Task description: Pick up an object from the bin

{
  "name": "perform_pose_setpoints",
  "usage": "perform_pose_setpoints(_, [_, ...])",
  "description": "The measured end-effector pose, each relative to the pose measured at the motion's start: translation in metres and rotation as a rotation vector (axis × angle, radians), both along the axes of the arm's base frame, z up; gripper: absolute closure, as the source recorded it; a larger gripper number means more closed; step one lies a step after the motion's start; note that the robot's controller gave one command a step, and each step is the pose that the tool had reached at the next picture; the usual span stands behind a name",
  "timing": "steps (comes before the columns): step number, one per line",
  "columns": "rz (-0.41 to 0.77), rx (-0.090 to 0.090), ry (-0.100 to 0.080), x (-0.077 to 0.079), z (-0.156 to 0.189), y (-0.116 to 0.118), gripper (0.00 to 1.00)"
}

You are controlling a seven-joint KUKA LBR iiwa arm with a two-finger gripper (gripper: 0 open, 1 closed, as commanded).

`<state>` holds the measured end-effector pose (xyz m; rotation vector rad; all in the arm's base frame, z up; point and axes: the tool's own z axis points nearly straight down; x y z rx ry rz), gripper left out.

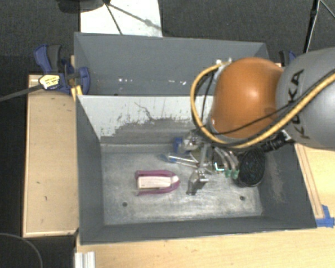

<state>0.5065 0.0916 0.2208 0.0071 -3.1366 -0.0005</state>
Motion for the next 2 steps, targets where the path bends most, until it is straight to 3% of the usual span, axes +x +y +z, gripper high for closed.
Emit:
perform_pose_setpoints(1, [0.078, 0.0, 0.001, 0.0433, -0.1425, 0.0362, 0.0])
perform_pose_setpoints(2, [0.072, 0.001, -0.005, 0.0453, -0.1385, 0.0357, 1.0])
